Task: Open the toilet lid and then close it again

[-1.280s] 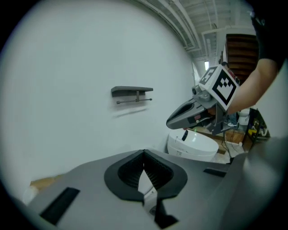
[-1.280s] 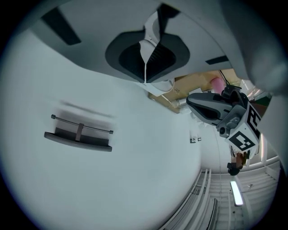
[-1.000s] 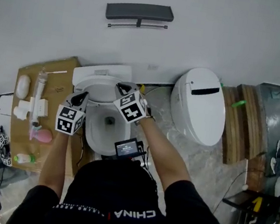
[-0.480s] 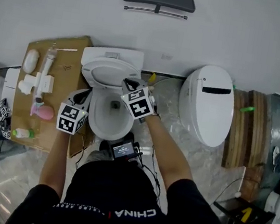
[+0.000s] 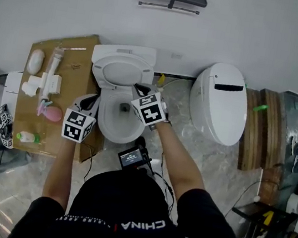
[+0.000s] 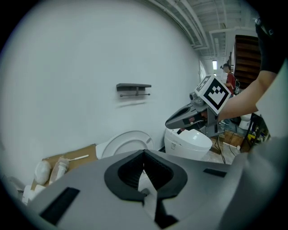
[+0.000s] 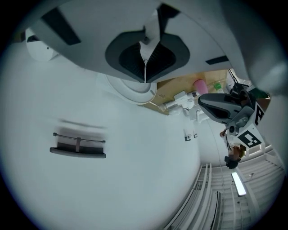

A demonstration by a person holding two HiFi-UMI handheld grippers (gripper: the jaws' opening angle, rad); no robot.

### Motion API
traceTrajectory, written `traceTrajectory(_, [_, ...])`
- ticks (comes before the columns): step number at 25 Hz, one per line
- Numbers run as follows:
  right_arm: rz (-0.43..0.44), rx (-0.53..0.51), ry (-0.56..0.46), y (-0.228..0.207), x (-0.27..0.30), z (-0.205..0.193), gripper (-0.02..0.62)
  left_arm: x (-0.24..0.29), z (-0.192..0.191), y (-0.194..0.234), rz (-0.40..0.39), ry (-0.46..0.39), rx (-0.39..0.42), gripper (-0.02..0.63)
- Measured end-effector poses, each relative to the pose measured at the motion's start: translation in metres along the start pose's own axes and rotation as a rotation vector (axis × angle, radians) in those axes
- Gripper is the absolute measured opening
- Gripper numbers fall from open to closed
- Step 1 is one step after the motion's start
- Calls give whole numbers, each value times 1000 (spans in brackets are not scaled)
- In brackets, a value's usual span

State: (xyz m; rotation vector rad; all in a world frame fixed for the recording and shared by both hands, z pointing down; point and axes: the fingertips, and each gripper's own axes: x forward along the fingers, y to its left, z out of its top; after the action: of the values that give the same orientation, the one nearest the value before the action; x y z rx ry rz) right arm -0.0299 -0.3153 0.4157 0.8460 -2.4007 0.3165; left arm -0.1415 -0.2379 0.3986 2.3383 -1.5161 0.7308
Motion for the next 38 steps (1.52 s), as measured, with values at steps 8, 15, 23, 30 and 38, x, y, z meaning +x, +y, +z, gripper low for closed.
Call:
traceTrajectory(8, [-97,-25,21,90,-42,-39,21,-89,-66,-23,-70,-34,6,9])
traceTrajectory(15, [-168,6,10,171,-96,-74,21,-165,-104,-58,-136,-56,48,9])
traceTrajectory(23, [-183,-7,-24,228,-144,-82,21,-210,-134,-88,-189,-57,36,9])
traceTrajectory(30, [-152,-48,-54,243,-182,-94,21,-222,-138,-124,-220,-88,-14,9])
traceTrajectory(38, [-105,-20,-44,239,-229,-146,21,-232,-132,-183,-202,-105,-16,9])
